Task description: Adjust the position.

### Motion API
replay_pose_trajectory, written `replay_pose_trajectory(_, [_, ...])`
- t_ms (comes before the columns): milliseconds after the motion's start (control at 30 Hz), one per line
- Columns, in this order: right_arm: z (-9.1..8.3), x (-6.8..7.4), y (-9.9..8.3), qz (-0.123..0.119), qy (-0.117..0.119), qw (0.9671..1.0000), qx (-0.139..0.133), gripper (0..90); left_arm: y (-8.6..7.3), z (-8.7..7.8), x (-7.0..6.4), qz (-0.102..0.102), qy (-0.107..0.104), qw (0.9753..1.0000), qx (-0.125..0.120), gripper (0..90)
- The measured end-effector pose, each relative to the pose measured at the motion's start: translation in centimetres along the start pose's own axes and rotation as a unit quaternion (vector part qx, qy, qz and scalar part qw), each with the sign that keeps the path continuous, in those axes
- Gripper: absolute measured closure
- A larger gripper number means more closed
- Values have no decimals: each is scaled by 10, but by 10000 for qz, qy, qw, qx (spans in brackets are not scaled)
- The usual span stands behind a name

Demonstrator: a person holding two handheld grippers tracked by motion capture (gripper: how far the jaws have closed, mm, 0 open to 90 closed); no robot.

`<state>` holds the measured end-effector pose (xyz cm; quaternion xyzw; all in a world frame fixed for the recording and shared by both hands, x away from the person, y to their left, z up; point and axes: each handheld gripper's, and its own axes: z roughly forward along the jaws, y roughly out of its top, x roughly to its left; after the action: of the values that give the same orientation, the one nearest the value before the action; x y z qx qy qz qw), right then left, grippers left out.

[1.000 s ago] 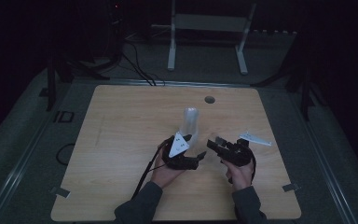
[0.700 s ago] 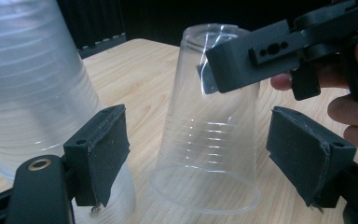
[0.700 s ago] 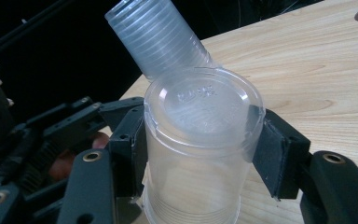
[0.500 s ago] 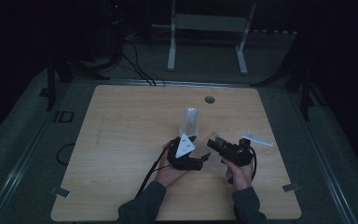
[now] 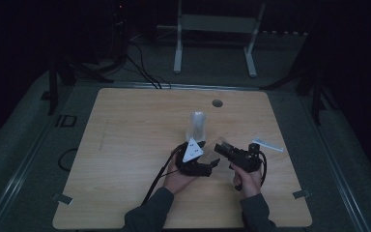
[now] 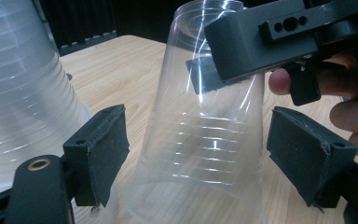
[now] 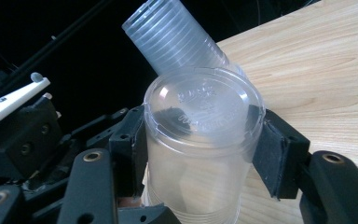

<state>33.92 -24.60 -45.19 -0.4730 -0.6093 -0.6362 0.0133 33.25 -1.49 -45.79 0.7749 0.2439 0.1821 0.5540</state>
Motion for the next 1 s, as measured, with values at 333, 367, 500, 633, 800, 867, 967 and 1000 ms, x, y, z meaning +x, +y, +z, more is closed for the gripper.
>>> replay_pose_trajectory(333, [-1, -5, 0, 268, 242, 9993, -88, 421, -3, 3, -2, 79, 56, 10000, -9, 208])
replay_pose_trajectory(367, [-1, -5, 0, 279, 254, 9992, -88, 421, -3, 3, -2, 114, 52, 9999, 9, 209])
replay_pose_trajectory(500, [-1, -6, -1, 341, 320, 9989, -92, 422, -4, 5, -3, 180, 95, 9998, 63, 215])
replay_pose_trajectory(633, [-2, -6, -1, 384, 356, 9986, -111, 422, -5, 6, -3, 162, 129, 9997, 96, 236])
replay_pose_trajectory(800, [-2, -7, -1, 414, 327, 9986, -94, 420, -5, 6, -5, 176, 110, 9997, 137, 276])
replay_pose_trajectory(867, [-2, -8, -1, 428, 335, 9985, -87, 413, -5, 6, -5, 181, 98, 9997, 154, 285])
replay_pose_trajectory(967, [-2, -8, -1, 430, 317, 9986, -56, 390, -5, 6, -5, 191, 77, 9996, 174, 293])
replay_pose_trajectory(1000, [-2, -8, -1, 426, 316, 9986, -40, 384, -5, 6, -5, 196, 69, 9996, 179, 294])
